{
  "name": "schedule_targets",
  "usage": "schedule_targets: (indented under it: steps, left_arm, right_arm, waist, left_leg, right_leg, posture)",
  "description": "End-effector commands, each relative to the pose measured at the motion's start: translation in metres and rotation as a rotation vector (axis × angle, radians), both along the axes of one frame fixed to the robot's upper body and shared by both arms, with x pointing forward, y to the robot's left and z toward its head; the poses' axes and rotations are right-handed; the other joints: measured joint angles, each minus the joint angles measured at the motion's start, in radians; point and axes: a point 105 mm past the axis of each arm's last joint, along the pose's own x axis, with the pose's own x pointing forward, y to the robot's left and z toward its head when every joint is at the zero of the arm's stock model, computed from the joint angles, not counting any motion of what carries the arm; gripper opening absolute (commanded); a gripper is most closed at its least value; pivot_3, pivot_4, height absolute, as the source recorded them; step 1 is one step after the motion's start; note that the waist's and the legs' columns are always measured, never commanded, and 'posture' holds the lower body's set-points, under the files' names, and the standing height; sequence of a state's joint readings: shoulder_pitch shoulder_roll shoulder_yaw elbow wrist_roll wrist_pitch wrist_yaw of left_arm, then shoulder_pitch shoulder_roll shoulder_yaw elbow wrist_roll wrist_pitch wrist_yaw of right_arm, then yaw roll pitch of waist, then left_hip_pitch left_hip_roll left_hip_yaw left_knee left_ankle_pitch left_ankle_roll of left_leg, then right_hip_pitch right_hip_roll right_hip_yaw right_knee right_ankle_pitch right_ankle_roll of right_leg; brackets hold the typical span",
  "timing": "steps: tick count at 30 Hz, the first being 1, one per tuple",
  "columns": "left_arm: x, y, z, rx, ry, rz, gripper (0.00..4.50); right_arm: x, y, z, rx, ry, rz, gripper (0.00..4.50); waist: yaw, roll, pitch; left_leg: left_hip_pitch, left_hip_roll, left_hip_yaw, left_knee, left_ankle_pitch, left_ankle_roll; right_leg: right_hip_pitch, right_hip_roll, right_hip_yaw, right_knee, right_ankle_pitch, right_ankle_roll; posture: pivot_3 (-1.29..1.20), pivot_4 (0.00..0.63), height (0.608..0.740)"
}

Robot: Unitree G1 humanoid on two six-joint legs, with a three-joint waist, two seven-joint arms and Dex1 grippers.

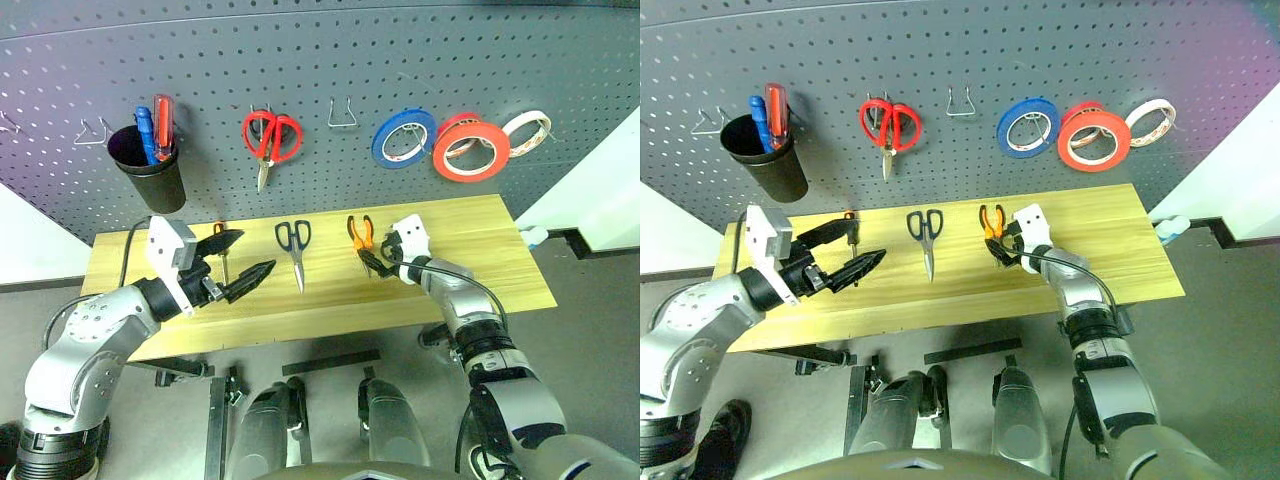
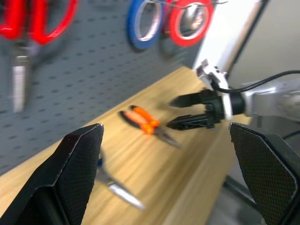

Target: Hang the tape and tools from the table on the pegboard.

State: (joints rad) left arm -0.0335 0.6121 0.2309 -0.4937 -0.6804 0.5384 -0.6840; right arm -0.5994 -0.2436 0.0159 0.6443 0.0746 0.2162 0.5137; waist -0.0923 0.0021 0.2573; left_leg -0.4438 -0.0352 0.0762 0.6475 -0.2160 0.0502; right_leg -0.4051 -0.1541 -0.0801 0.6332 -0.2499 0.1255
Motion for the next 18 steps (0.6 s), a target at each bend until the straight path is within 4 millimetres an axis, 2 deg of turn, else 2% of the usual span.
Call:
schedule_targets:
  steps: [1, 6, 12, 18]
  left_arm:
    - [-0.001, 0.012, 0.011, 0.028, -0.068, 0.055, 4.5]
    - [-0.002, 0.015, 0.012, 0.032, -0.077, 0.08, 4.5]
    - [-0.004, 0.015, 0.011, 0.026, -0.074, 0.087, 4.5]
    - [-0.005, 0.014, 0.012, 0.018, -0.07, 0.09, 4.5]
  right_arm:
    - [0.007, 0.009, 0.016, 0.051, 0.027, -0.061, 4.47]
    - [0.004, 0.023, 0.011, 0.021, 0.083, -0.064, 4.47]
    - [0.008, 0.026, 0.009, -0.052, 0.095, -0.114, 4.47]
    - [0.016, 0.022, 0.027, -0.064, 0.049, -0.168, 4.47]
  waist:
    - [0.004, 0.0, 0.004]
    - [0.025, 0.001, 0.009]
    - [0.026, 0.001, 0.022]
    - [0.025, 0.002, 0.03]
  left_leg:
    - [0.0, 0.0, 0.0, 0.0, -0.001, 0.002]
    - [0.0, 0.0, 0.001, -0.003, -0.002, 0.004]
    - [-0.001, 0.0, 0.001, -0.003, -0.003, 0.005]
    - [-0.003, 0.0, 0.002, -0.005, -0.003, 0.005]
  right_leg:
    - [0.0, 0.0, 0.001, 0.0, 0.0, 0.0]
    - [-0.002, -0.001, 0.002, -0.002, 0.0, -0.001]
    - [-0.002, -0.001, 0.002, -0.003, 0.0, -0.001]
    - [-0.005, -0.001, 0.002, -0.003, 0.0, -0.001]
  posture:
    - [-0.1, 0.289, 0.74]
    - [-0.08, 0.302, 0.74]
    - [-0.07, 0.31, 0.74]
    - [-0.07, 0.315, 0.74]
